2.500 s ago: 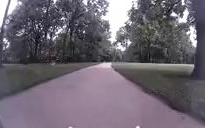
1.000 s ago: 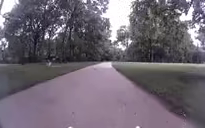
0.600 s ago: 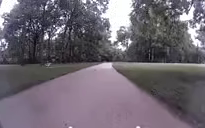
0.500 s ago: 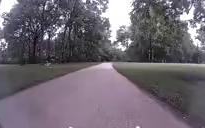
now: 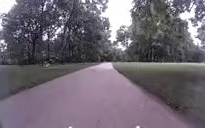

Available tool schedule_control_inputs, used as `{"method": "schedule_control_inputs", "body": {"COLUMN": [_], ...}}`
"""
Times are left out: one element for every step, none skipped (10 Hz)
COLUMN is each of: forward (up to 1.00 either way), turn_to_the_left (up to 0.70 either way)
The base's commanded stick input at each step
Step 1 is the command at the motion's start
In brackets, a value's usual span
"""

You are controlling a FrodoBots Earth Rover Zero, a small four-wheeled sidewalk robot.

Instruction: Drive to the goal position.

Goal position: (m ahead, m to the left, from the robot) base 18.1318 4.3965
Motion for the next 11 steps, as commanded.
{"method": "schedule_control_inputs", "body": {"forward": [0.70,0.70,0.70,0.70,0.70,0.70,0.70,0.70,0.70,0.70,0.70], "turn_to_the_left": [0.00,0.00,0.00,0.00,0.00,0.00,0.00,0.00,0.00,0.00,0.00]}}
